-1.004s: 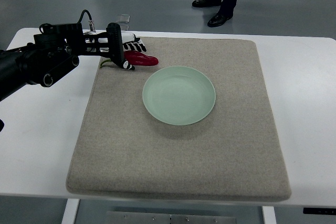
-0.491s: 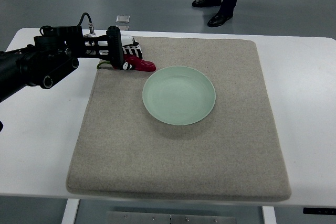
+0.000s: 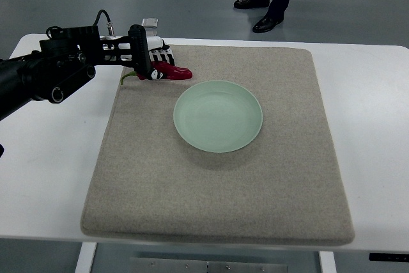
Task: Place red pepper on plate with left hand
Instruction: 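Carry the pepper with the left hand over the green plate, then lower the pepper onto the plate and open the left hand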
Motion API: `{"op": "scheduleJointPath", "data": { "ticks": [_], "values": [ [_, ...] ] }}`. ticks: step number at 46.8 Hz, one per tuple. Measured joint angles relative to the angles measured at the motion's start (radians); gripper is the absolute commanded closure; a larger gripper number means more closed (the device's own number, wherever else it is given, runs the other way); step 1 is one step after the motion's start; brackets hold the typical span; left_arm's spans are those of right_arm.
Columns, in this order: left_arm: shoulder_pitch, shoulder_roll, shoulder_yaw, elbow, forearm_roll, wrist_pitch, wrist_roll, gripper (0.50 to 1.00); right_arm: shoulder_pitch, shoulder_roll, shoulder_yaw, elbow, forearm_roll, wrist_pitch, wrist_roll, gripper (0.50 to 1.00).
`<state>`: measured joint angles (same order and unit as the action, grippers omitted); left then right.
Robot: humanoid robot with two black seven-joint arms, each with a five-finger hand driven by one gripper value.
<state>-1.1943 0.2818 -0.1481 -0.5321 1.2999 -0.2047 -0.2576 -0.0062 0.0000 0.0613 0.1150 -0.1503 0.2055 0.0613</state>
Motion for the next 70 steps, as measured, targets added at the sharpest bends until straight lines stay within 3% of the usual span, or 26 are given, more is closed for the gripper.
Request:
{"op": "scheduleJointPath", "data": {
  "ticks": [10, 29, 41, 62, 70],
  "values": [
    [-0.015, 0.008, -0.032, -0.041, -0.011, 0.001, 0.000, 1.000, 0.000, 0.000, 0.000, 0.000, 0.000, 0.000, 0.000, 0.568],
    [-0.030, 0.046, -0.036, -0.340, -0.007, -0.002, -0.003, 1.000, 0.000, 0.000, 0.000, 0.000, 0.000, 0.000, 0.000, 0.568],
    [-0.027, 0.047, -0.025, -0.445, 0.002, -0.017, -0.003, 1.000, 0.000, 0.000, 0.000, 0.000, 0.000, 0.000, 0.000, 0.568],
    [-0.013, 0.040, -0.007, -0.426, 0.012, -0.018, -0.003, 1.000, 0.000, 0.000, 0.000, 0.000, 0.000, 0.000, 0.000, 0.568],
    [-0.014, 0.040, 0.019, -0.422, 0.012, -0.018, -0.003, 0.956, 0.000, 0.000, 0.000, 0.000, 0.000, 0.000, 0.000, 0.568]
  ]
}}
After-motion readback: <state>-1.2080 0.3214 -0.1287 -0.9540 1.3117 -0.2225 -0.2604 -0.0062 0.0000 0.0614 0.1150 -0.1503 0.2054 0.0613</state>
